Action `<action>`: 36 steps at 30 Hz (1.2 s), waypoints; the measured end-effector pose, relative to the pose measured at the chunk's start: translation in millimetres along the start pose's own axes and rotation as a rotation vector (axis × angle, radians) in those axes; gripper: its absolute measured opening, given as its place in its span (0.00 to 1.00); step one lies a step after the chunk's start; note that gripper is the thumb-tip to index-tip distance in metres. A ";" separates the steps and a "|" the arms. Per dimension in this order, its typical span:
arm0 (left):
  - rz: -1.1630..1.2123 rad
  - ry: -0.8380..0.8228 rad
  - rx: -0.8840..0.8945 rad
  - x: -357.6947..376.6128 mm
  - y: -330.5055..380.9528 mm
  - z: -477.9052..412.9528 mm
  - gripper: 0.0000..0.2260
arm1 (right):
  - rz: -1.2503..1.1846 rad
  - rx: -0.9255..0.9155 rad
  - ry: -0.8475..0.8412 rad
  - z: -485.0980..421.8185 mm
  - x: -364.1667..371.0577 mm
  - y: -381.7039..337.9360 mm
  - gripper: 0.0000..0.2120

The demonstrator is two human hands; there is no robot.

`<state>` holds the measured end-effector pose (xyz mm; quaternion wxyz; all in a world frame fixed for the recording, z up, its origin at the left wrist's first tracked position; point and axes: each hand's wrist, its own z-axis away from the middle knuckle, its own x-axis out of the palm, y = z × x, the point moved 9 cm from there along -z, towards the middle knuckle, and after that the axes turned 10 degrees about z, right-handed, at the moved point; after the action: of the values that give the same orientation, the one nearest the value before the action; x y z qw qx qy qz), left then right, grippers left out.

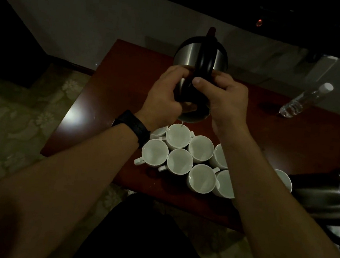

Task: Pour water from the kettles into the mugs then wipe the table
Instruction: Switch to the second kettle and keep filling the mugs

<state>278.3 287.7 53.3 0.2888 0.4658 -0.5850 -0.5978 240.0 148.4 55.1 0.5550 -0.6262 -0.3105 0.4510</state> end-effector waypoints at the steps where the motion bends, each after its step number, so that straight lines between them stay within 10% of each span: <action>1: -0.001 -0.006 -0.005 0.1 0.6 -2.4 0.26 | -0.018 0.026 0.008 -2.0 -0.5 1.2 0.04; 36: 0.153 -0.369 -0.031 56.4 28.7 -75.3 0.21 | -0.163 0.268 0.341 -30.4 -66.3 -1.3 0.10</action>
<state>317.4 200.8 77.7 0.2282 0.2981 -0.6524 -0.6584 241.2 77.1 70.3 0.7122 -0.5870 -0.1993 0.3293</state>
